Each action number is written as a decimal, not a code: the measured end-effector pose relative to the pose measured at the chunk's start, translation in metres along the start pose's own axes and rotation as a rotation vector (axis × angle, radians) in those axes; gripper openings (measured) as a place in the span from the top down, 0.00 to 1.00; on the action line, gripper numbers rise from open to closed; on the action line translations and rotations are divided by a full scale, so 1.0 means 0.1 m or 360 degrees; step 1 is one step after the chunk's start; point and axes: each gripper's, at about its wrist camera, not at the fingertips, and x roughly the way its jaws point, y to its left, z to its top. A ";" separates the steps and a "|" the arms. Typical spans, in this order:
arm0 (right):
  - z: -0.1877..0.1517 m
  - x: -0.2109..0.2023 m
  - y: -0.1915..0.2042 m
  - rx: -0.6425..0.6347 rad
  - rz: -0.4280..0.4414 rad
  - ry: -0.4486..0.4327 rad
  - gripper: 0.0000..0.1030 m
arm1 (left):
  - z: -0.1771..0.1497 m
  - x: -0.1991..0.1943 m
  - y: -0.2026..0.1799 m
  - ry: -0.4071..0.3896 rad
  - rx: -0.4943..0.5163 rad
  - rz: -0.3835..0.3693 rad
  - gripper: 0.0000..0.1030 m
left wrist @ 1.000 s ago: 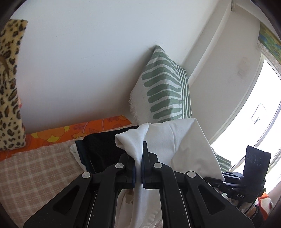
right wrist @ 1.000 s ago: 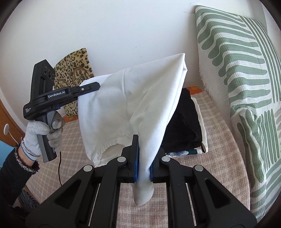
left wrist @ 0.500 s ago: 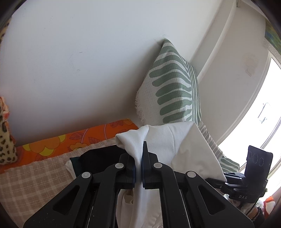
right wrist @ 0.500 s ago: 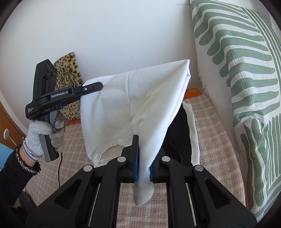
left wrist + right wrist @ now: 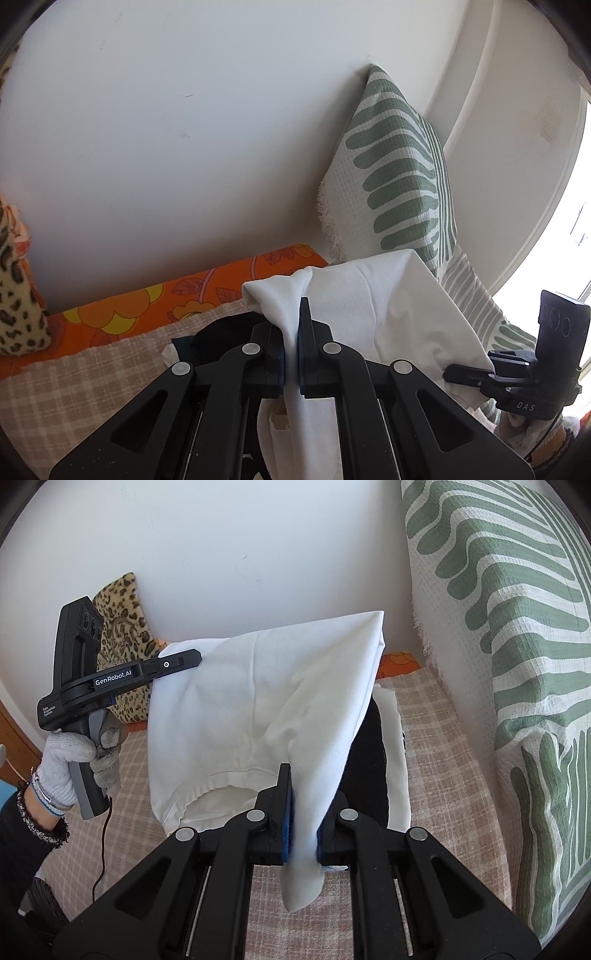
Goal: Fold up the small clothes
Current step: 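Lift the folded shirt with both grippers and carry it onto the dark clothes stack, then open both grippers and release the shirt on top of the stack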
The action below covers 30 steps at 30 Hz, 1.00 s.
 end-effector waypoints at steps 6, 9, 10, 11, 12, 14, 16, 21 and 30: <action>-0.02 0.09 -0.08 0.0014 -0.0053 0.0028 0.90 | -0.01 0.05 -0.02 -0.0013 0.0054 0.0081 0.97; -0.03 0.12 -0.10 0.0013 -0.0068 0.0038 0.90 | -0.01 0.07 -0.02 -0.0018 0.0061 0.0090 0.97; -0.03 0.13 -0.10 0.0011 -0.0073 0.0040 0.90 | -0.02 0.07 -0.03 -0.0021 0.0066 0.0093 0.97; -0.03 0.14 -0.10 0.0008 -0.0075 0.0042 0.90 | -0.02 0.07 -0.04 -0.0021 0.0080 0.0102 0.97; -0.03 0.14 -0.10 0.0004 -0.0081 0.0045 0.90 | -0.02 0.08 -0.05 -0.0022 0.0097 0.0113 0.97; -0.03 0.15 -0.09 -0.0001 -0.0091 0.0050 0.90 | -0.02 0.08 -0.06 -0.0021 0.0120 0.0127 0.97; -0.03 0.15 -0.09 0.0001 -0.0093 0.0052 0.90 | -0.02 0.09 -0.06 -0.0020 0.0126 0.0137 0.97; -0.05 0.18 -0.09 -0.0002 -0.0134 0.0071 0.90 | -0.04 0.12 -0.10 -0.0017 0.0171 0.0191 0.97; -0.09 0.16 -0.02 -0.0020 -0.0237 0.0053 0.79 | -0.01 0.12 -0.05 0.0011 0.0168 0.0383 0.59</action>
